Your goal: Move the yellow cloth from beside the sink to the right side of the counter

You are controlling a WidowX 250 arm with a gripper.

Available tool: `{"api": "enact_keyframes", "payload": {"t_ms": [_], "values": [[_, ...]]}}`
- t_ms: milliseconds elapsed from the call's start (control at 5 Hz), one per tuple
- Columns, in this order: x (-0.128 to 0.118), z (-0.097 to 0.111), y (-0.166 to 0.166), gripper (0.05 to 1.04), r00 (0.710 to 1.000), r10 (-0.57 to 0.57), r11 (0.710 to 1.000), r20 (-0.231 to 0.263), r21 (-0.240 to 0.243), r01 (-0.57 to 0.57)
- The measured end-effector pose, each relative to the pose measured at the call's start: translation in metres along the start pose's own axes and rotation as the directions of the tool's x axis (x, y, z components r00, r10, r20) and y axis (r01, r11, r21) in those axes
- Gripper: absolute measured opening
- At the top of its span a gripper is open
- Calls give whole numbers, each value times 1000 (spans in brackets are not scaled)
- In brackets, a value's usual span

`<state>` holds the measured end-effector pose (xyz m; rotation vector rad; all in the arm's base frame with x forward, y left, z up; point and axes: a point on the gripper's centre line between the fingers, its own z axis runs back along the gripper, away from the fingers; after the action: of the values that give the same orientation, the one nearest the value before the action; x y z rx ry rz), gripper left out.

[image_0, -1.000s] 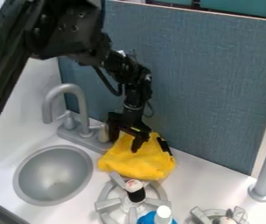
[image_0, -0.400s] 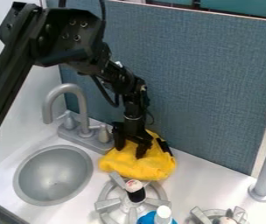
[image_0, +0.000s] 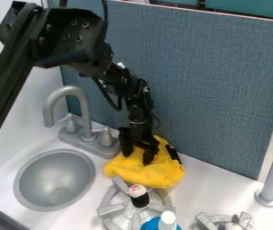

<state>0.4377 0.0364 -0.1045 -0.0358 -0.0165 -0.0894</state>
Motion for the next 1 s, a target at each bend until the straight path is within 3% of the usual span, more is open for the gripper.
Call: {"api": "enact_keyframes", "payload": {"t_ms": [400, 800, 1000], "values": [[10, 0, -62, 1001, 995, -93, 989, 24, -115, 96], [1, -5, -137, 1001, 969, -247, 962, -5, -122, 245], [2, -4, -154, 1001, 964, -267, 954, -3, -142, 264]]}}
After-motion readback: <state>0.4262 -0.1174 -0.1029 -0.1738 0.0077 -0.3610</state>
